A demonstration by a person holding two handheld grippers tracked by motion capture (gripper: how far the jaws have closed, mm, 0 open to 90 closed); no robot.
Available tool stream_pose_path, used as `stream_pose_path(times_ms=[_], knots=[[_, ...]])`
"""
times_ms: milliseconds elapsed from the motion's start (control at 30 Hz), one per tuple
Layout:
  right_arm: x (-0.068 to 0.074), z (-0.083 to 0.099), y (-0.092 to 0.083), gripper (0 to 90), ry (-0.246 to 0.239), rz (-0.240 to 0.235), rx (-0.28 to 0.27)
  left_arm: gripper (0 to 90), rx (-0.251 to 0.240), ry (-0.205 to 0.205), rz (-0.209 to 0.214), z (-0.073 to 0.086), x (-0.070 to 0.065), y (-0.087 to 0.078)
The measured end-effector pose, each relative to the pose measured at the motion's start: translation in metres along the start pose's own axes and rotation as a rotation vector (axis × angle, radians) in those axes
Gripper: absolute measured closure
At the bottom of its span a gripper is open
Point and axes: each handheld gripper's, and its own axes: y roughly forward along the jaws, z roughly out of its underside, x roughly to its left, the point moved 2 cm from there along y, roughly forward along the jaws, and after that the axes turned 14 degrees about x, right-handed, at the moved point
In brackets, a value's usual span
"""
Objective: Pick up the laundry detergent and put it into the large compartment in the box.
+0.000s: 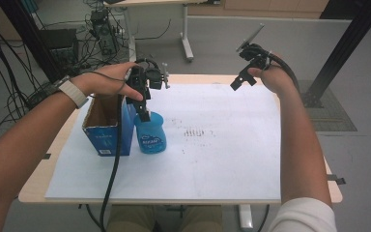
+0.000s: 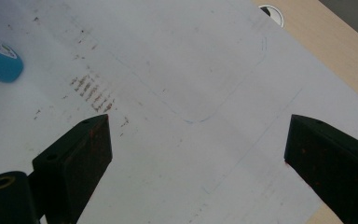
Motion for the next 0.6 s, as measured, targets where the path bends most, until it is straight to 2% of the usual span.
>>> stream_pose_path(times_ms=[600], knots=[[-0.0007,0.0006,-0.0004,7.3,0.003,-0.001,-0.001,7.5,0.003,-0.013,-0.002,0.0004,0.0006,0.0006]])
